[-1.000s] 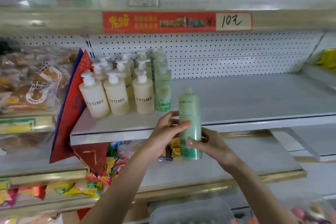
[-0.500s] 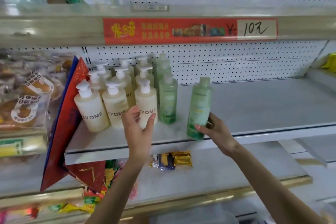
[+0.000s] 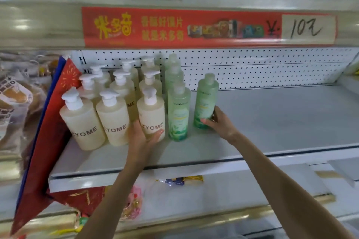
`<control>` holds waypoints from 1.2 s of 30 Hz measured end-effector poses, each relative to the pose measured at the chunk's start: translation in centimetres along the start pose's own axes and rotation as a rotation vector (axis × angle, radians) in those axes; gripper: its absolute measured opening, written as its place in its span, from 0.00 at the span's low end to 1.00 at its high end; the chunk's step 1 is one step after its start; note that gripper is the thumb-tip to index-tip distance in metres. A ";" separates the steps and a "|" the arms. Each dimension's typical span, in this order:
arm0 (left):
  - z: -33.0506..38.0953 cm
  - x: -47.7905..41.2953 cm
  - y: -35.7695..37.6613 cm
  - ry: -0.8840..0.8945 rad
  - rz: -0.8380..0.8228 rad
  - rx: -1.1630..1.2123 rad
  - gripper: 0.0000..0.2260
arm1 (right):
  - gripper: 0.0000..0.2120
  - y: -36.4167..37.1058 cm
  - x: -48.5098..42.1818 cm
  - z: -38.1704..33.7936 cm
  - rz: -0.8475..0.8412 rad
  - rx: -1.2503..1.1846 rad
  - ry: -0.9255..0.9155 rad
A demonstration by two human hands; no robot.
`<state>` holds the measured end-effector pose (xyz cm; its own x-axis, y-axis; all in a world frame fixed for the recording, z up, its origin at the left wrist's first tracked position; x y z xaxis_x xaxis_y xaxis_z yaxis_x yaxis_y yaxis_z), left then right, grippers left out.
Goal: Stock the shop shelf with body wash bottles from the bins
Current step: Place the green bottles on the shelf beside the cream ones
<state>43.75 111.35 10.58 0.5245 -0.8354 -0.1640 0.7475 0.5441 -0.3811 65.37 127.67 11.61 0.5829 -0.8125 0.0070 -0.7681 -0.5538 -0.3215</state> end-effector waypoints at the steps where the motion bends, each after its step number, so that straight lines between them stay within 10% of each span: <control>1: -0.2 -0.1 0.1 -0.001 -0.003 0.011 0.25 | 0.23 -0.1 -0.9 0.1 0.010 0.023 0.008; 36: 0.5 0.5 0.1 0.048 0.043 -0.043 0.33 | 0.24 0.3 -11.1 0.8 0.161 0.196 0.007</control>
<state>44.30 111.02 10.96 0.5349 -0.8147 -0.2237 0.7060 0.5765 -0.4114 58.81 136.66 10.69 0.4551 -0.8889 -0.0527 -0.7843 -0.3722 -0.4963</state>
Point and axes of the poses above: each hand's wrist, its own x-axis away from the middle knuckle, its own y-axis out of the palm, z = x × y, the point moved 5 cm from there along -x, towards the middle knuckle, and after that the axes turned 7 degrees about -z, right-handed, at the moved point
